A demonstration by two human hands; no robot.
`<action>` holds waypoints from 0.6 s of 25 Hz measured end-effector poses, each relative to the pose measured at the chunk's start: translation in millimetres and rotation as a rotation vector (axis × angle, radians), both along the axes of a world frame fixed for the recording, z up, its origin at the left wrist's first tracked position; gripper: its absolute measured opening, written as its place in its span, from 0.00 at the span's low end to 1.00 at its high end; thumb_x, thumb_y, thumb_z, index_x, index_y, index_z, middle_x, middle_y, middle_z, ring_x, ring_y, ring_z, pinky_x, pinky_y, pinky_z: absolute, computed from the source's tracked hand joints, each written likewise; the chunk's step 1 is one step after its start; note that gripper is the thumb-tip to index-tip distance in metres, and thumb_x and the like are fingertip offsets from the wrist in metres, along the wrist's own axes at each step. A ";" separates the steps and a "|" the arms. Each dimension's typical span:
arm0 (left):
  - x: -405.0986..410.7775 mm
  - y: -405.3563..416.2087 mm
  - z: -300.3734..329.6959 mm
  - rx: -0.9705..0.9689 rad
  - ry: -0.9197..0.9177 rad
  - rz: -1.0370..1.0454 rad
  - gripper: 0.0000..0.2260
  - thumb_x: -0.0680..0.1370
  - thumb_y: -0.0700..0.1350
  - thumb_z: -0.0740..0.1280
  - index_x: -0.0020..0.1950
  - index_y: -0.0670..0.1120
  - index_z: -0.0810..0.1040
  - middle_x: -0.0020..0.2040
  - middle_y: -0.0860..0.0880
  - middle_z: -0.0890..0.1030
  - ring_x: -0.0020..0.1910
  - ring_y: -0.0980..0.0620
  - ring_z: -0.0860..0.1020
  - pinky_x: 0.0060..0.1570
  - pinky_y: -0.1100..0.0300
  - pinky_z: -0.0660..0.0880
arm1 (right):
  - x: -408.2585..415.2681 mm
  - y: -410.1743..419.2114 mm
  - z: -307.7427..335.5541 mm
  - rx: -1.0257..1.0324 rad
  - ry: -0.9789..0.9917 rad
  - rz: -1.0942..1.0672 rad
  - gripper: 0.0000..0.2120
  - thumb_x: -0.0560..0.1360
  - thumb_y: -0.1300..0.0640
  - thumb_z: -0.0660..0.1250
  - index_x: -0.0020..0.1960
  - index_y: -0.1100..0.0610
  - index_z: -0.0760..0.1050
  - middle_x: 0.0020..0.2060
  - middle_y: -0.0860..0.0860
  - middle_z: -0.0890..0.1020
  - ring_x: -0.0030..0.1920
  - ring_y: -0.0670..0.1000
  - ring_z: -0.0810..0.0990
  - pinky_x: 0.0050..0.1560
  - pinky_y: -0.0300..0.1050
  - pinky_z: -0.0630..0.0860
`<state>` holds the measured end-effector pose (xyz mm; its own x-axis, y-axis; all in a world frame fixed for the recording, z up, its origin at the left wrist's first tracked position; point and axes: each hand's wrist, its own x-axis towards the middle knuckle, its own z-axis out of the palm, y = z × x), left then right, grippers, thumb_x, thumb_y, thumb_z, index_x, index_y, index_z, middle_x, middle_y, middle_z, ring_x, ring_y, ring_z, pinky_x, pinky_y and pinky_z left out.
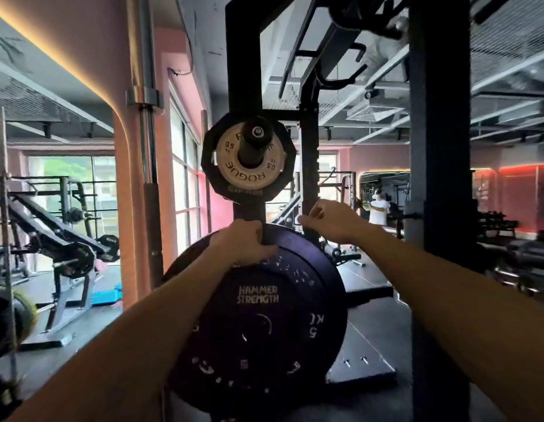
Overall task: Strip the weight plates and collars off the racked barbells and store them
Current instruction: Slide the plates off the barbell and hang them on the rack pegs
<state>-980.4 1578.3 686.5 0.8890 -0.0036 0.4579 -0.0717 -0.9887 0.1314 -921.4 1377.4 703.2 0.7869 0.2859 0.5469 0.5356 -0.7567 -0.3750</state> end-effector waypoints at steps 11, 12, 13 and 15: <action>6.9 -177.6 -179.6 -0.097 0.405 -0.453 0.28 0.68 0.71 0.65 0.58 0.53 0.75 0.61 0.49 0.77 0.58 0.47 0.75 0.58 0.54 0.73 | -96.3 -205.5 -203.5 -0.054 0.460 -0.414 0.24 0.75 0.40 0.66 0.62 0.56 0.74 0.58 0.53 0.79 0.59 0.55 0.77 0.56 0.44 0.72; 1.4 -196.0 -202.0 -0.092 0.467 -0.479 0.29 0.68 0.71 0.65 0.59 0.53 0.74 0.63 0.49 0.76 0.60 0.47 0.75 0.59 0.52 0.72 | -111.1 -225.8 -226.0 -0.034 0.512 -0.452 0.24 0.75 0.41 0.66 0.62 0.57 0.73 0.58 0.54 0.79 0.59 0.55 0.77 0.56 0.44 0.72; -5.3 -213.4 -224.1 -0.089 0.520 -0.506 0.28 0.68 0.72 0.65 0.58 0.53 0.74 0.62 0.49 0.77 0.59 0.47 0.75 0.59 0.52 0.73 | -127.5 -245.4 -249.8 -0.012 0.564 -0.489 0.23 0.75 0.41 0.66 0.62 0.58 0.73 0.58 0.54 0.78 0.58 0.55 0.77 0.55 0.45 0.73; -21.9 -248.0 -267.0 -0.096 0.607 -0.558 0.26 0.68 0.71 0.65 0.54 0.53 0.75 0.59 0.49 0.78 0.56 0.47 0.76 0.56 0.53 0.74 | -164.6 -280.4 -298.8 0.029 0.667 -0.568 0.23 0.75 0.41 0.66 0.61 0.58 0.73 0.59 0.54 0.78 0.57 0.55 0.77 0.56 0.46 0.74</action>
<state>-1002.3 1330.4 419.5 0.8609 -0.5024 -0.0799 -0.4377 -0.8115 0.3871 -1085.9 1097.0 404.4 0.9642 -0.2537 -0.0768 -0.2574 -0.8274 -0.4991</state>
